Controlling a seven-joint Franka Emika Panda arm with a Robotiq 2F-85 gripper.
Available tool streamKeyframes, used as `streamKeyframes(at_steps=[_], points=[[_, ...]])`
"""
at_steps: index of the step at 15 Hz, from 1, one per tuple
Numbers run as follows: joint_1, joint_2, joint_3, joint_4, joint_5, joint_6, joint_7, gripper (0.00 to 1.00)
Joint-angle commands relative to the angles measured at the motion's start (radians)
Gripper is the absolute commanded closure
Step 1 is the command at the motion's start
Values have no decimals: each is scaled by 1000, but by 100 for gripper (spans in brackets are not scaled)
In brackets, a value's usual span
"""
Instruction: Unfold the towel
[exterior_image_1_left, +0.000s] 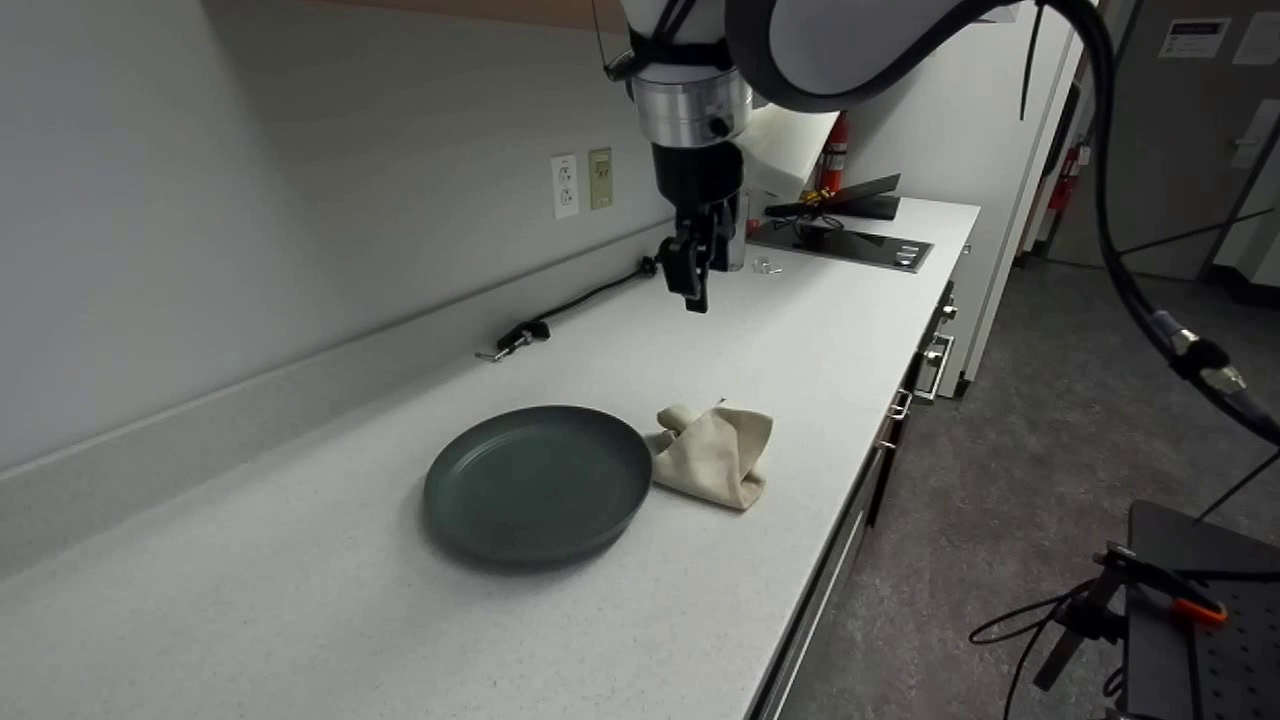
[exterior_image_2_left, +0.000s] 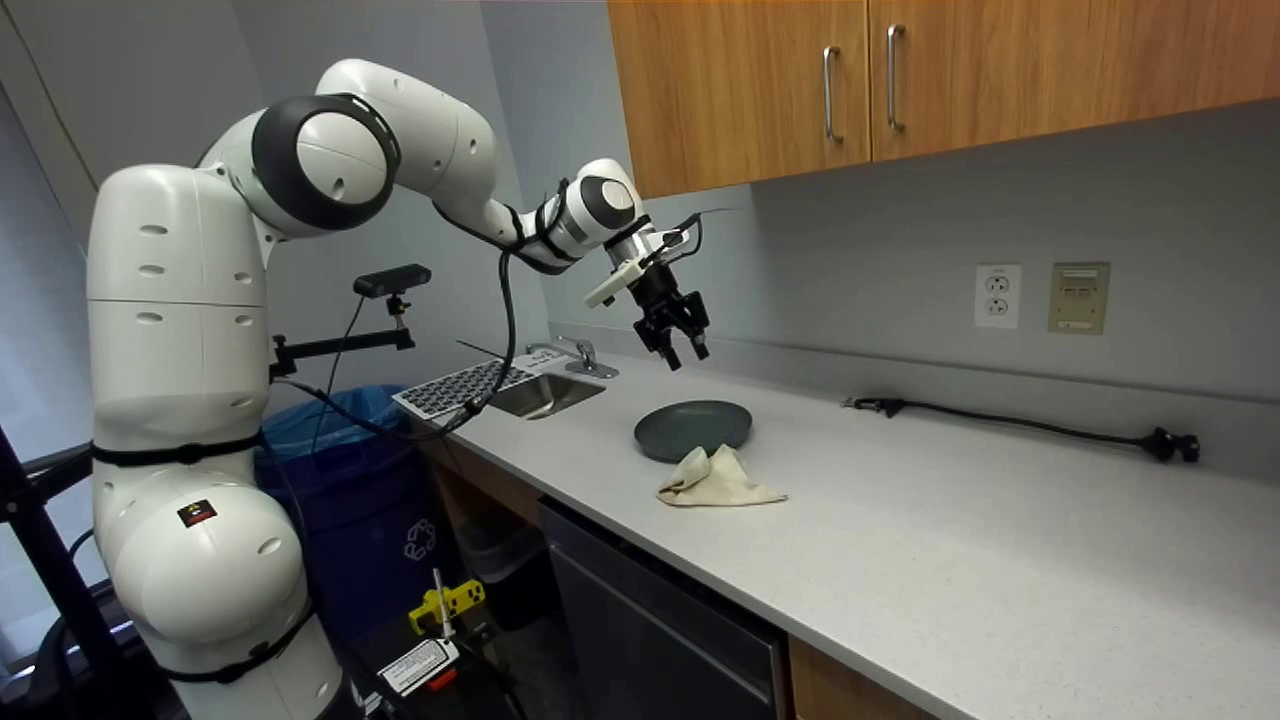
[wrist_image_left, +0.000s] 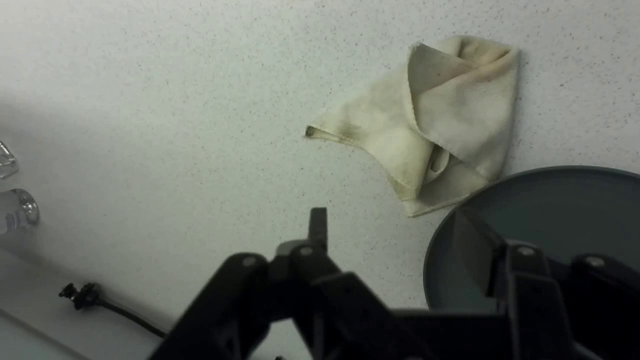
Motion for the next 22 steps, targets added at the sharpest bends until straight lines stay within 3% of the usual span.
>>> streamKeyframes(at_steps=[1,10,13,22], points=[[-18,-27,21,-26,7,11,-8,2],[-146,-47,15,-294,144,346,-156,0],[-167,-35,23,-329,208,386,-222,0],[-182,11,49,-363,325,420,-384,20]])
